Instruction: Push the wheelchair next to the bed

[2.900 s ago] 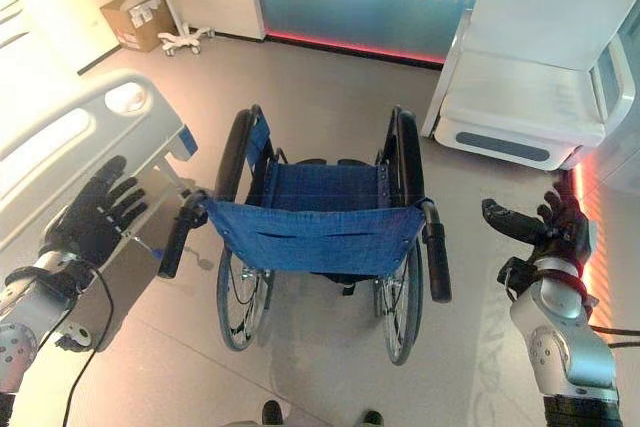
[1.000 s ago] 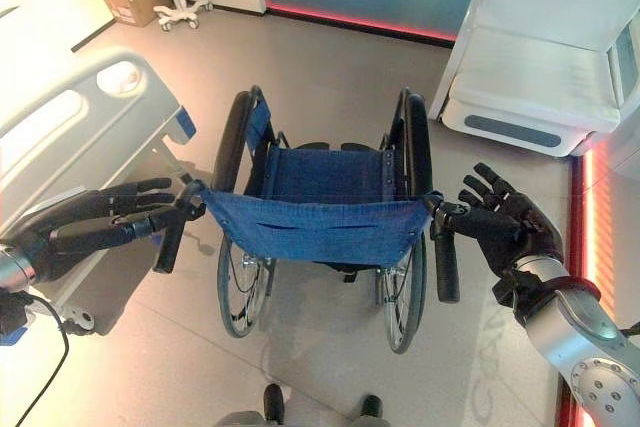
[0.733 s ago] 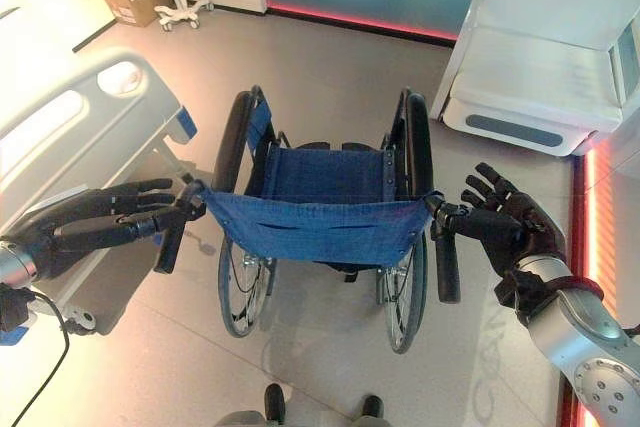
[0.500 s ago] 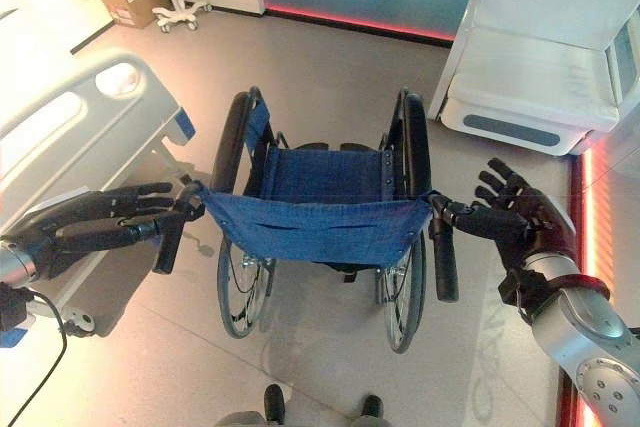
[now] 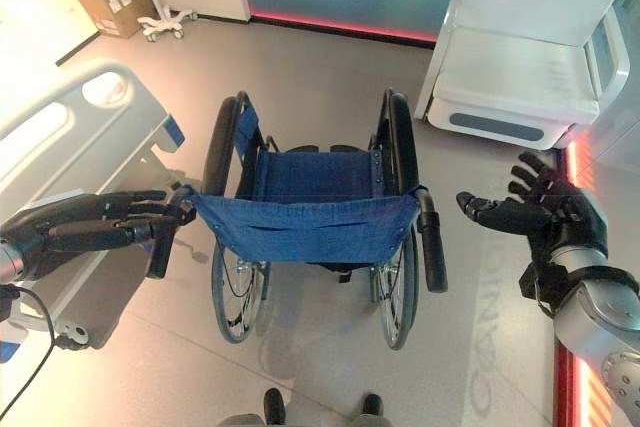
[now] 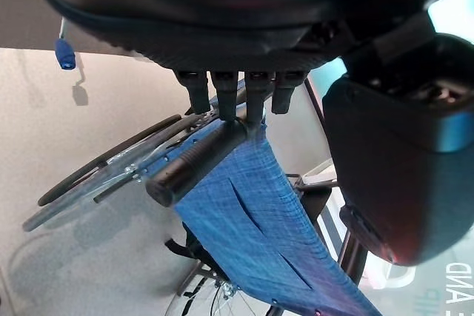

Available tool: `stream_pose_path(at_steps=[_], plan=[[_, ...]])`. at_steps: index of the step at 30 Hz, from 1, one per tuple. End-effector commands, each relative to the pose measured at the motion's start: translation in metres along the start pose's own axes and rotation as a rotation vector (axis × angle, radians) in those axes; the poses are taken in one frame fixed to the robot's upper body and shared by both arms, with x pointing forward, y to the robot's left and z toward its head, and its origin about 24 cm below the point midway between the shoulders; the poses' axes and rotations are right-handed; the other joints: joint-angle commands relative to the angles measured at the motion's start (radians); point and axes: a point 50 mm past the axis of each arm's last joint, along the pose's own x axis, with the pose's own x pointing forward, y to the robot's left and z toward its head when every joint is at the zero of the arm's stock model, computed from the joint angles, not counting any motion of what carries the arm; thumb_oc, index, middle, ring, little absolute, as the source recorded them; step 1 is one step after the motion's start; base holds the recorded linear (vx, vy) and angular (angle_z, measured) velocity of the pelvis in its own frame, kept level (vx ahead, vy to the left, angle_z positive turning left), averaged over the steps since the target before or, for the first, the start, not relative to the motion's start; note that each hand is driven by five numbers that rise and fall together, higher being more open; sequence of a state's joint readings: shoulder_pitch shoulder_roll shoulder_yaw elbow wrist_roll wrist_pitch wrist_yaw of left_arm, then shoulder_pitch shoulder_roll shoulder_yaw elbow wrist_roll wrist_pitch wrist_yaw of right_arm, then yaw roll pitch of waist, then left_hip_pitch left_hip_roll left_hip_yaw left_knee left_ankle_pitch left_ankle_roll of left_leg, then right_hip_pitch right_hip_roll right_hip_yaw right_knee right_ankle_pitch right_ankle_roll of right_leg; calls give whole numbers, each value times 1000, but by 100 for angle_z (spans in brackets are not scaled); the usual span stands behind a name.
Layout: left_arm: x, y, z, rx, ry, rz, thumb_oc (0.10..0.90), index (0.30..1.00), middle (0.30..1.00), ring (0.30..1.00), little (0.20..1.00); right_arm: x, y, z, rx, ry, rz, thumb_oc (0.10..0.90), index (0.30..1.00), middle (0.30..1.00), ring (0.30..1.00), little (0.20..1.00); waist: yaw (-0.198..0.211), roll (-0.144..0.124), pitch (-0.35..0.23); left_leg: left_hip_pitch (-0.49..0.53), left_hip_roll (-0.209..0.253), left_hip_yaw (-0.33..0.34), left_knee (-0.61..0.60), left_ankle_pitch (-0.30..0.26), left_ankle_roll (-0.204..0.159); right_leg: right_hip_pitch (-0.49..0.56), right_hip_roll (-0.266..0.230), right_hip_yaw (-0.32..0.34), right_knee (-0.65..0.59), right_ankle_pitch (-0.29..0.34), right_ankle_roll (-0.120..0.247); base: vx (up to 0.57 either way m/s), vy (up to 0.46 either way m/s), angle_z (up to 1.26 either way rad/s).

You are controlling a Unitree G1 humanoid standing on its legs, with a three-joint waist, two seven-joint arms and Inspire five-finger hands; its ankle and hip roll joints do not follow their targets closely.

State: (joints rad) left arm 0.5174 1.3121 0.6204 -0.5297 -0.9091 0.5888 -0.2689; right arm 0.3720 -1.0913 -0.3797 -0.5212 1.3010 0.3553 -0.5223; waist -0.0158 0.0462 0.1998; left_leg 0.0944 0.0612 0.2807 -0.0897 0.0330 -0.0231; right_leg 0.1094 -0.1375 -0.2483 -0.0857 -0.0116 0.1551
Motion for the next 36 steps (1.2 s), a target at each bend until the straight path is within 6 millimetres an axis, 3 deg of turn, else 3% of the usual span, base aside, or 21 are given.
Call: stream_pose_path(at_steps=[1, 4, 19, 36], plan=[[-6, 7, 10, 39, -21, -12, 800, 900, 900, 900, 900, -6, 28, 21, 86, -86, 258, 800, 900, 900, 900, 900, -23, -12, -8, 8, 20, 28, 2, -16, -39, -28, 22, -1, -2, 47, 5, 0, 0, 0], [-2, 2, 5, 17, -15, -21, 800, 900, 900, 900, 900, -10, 40, 9, 193, -27, 371, 800, 900, 900, 900, 900, -22, -14, -7, 7, 19, 29, 2, -16, -37, -28, 20, -7, -2, 48, 6, 0, 0, 0], [5, -19, -8, -83, -16, -77, 800, 900, 900, 900, 900, -10, 36, -22, 124, 118, 265, 800, 900, 900, 900, 900, -17, -13, -4, 12, 10, 22, 2, -18, -36, -23, 16, -11, -2, 48, 11, 0, 0, 0], [25, -26, 2, -99, 55, -175, 800, 900, 900, 900, 900, 17, 42, 4, -44, 8, 199, 800, 900, 900, 900, 900, -2, -10, 21, 4, 10, 7, 2, -12, -37, -23, 17, -8, -2, 56, 9, 6, -1, 0]])
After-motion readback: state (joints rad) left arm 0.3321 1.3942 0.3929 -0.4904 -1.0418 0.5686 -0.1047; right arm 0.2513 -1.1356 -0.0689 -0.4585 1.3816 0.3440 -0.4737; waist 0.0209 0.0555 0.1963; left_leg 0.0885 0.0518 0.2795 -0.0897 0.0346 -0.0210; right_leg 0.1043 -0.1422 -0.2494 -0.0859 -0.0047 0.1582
